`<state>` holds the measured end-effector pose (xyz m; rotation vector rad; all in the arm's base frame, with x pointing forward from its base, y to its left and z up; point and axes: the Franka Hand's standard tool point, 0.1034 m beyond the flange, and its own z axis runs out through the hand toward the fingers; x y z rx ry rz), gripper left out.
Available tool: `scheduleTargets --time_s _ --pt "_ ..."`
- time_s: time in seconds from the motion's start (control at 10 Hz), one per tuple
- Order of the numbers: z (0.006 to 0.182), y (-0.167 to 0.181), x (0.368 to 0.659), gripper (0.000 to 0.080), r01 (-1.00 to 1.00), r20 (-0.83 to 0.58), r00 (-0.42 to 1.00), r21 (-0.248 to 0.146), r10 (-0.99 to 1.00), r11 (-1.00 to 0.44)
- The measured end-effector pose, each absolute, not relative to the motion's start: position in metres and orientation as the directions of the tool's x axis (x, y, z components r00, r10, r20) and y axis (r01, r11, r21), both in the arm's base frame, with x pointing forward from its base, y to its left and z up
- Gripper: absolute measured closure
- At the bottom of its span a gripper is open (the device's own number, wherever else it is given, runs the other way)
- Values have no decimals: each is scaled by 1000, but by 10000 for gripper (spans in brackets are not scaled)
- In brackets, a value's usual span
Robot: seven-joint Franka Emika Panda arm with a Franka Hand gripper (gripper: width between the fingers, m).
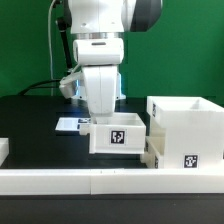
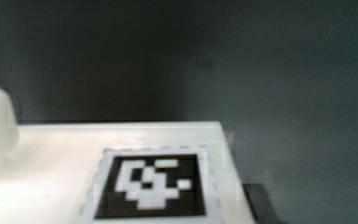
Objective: Assemble drawer
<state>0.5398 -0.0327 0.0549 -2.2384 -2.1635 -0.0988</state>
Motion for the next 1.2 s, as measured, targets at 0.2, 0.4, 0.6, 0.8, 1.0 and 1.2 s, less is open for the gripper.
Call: scheduleTargets --time_s 0.2,0.4,0.6,0.8,1.0,1.2 --pt "55 -32 540 756 999 65 25 20 998 -26" --pt "60 -25 550 756 1000 65 22 14 998 -23" --pt "59 -20 551 756 1000 66 26 13 997 -27" --pt "58 -17 549 756 1000 67 23 10 997 -24" --pt "57 -14 549 756 1000 68 19 9 997 -20" --pt "57 -12 549 756 1000 70 15 9 997 -16"
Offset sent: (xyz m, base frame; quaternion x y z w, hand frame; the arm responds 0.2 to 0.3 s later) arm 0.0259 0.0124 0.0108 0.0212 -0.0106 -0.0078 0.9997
